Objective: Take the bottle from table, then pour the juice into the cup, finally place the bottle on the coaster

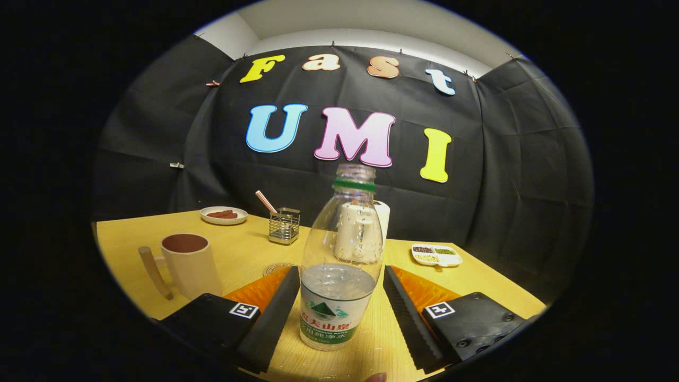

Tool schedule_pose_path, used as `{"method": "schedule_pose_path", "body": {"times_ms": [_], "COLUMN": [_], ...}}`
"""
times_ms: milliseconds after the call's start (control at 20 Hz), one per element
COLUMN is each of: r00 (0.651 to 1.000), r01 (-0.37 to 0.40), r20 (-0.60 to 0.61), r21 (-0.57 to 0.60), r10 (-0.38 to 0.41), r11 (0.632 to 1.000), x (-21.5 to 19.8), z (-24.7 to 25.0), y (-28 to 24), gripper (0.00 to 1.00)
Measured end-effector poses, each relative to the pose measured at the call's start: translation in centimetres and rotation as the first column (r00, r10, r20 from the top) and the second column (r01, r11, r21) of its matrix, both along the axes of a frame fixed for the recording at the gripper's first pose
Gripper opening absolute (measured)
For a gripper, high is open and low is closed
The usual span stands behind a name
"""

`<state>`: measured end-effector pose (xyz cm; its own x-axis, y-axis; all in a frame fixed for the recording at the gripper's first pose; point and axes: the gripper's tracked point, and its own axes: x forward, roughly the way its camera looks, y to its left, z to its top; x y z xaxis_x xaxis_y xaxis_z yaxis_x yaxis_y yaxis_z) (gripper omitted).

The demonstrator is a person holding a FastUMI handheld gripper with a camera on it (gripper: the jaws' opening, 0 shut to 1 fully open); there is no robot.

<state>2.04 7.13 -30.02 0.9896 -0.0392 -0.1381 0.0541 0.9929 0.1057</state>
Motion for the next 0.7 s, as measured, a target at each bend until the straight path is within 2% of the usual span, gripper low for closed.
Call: {"method": "schedule_pose_path", "body": {"times_ms": [250, 350, 500, 700], "r00": [1.0, 0.999, 0.999, 0.996], "r01": [0.007, 0.016, 0.021, -0.017], "r20": [-0.017, -0.032, -0.043, -0.089], "r21": [0.062, 0.065, -0.048, -0.231], "r10": [-0.006, -0.014, -0.023, -0.004], "r11": [0.998, 0.998, 0.999, 0.973], "x": [1.2, 1.8, 2.0, 2.9], "z": [-1.2, -1.3, -0.2, 1.5], "y": [0.1, -0.1, -0.8, -0.9], "gripper": [0.95, 0.8, 0.74, 0.74]}}
